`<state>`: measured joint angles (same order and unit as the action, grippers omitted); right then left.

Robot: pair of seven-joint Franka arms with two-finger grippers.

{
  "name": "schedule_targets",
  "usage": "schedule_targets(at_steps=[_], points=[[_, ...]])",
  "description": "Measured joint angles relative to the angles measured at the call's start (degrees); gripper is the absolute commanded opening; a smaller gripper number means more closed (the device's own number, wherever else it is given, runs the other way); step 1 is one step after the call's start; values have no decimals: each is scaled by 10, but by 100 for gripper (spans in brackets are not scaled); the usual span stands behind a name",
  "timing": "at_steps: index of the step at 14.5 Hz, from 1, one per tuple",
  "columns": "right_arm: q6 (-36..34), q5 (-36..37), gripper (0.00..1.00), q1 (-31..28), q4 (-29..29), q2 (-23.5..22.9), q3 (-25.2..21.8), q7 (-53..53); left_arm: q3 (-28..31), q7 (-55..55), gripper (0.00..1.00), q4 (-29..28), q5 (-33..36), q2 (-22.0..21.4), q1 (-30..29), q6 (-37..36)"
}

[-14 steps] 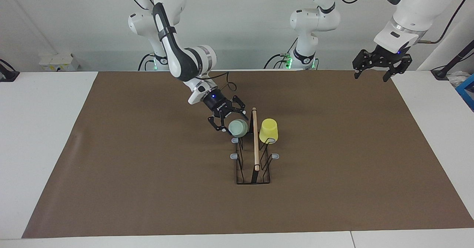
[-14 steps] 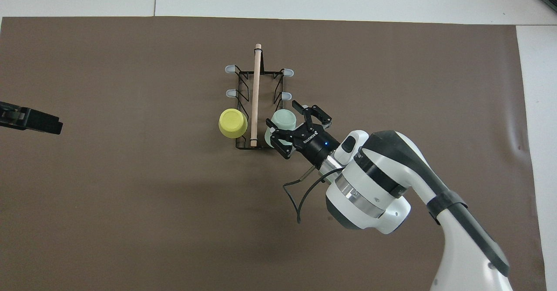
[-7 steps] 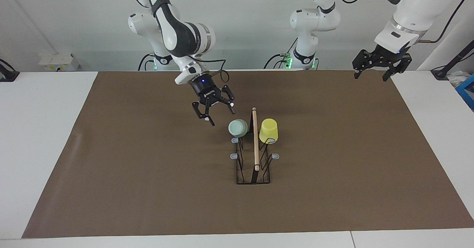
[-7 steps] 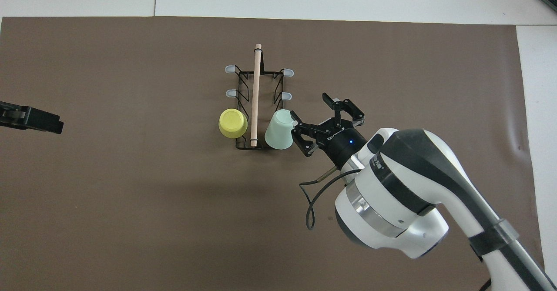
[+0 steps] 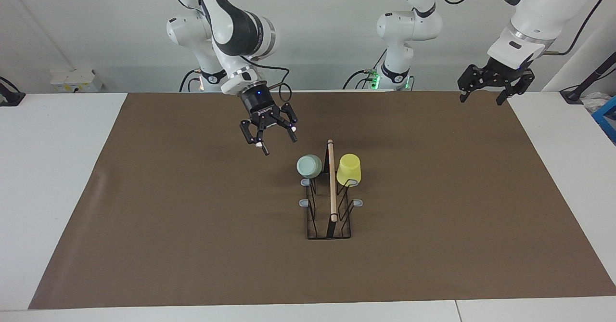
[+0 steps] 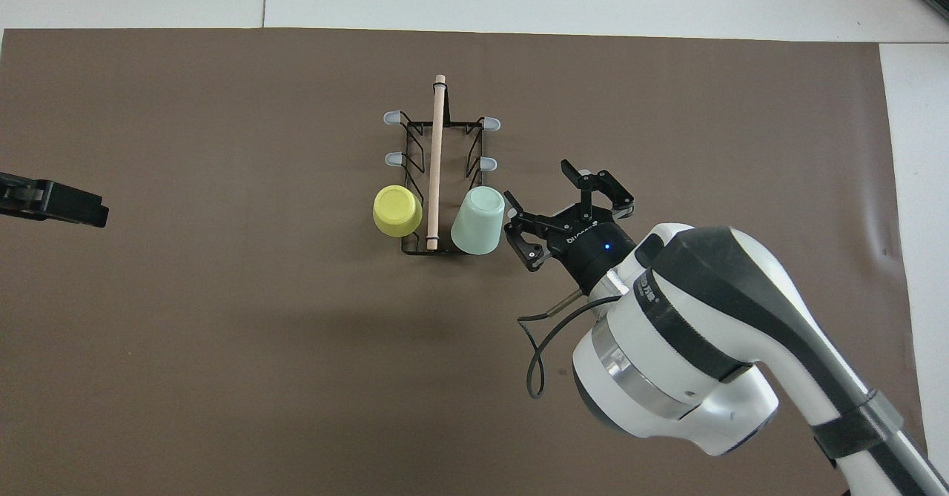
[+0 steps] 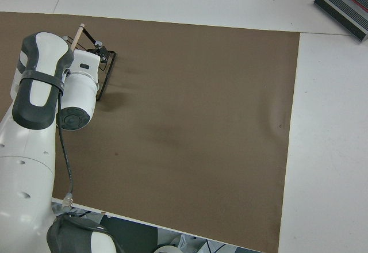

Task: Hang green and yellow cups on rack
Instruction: 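Open the right gripper and pull it back from the green cup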

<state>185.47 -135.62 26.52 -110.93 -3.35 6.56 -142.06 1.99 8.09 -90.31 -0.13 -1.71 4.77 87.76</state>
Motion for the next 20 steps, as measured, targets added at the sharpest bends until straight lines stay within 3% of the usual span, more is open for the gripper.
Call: schedule_targets(at_steps=[3, 8, 20], points=[[0, 112, 100, -17, 3, 0, -1, 0, 0, 0, 100, 0, 0, 0, 0, 0], [0, 213, 100, -40, 1, -3, -2, -17, 0, 0, 100, 0, 0, 0, 0, 0], [-5, 227, 100, -61, 1, -4, -1, -49, -1, 0, 100, 0, 0, 0, 0, 0]])
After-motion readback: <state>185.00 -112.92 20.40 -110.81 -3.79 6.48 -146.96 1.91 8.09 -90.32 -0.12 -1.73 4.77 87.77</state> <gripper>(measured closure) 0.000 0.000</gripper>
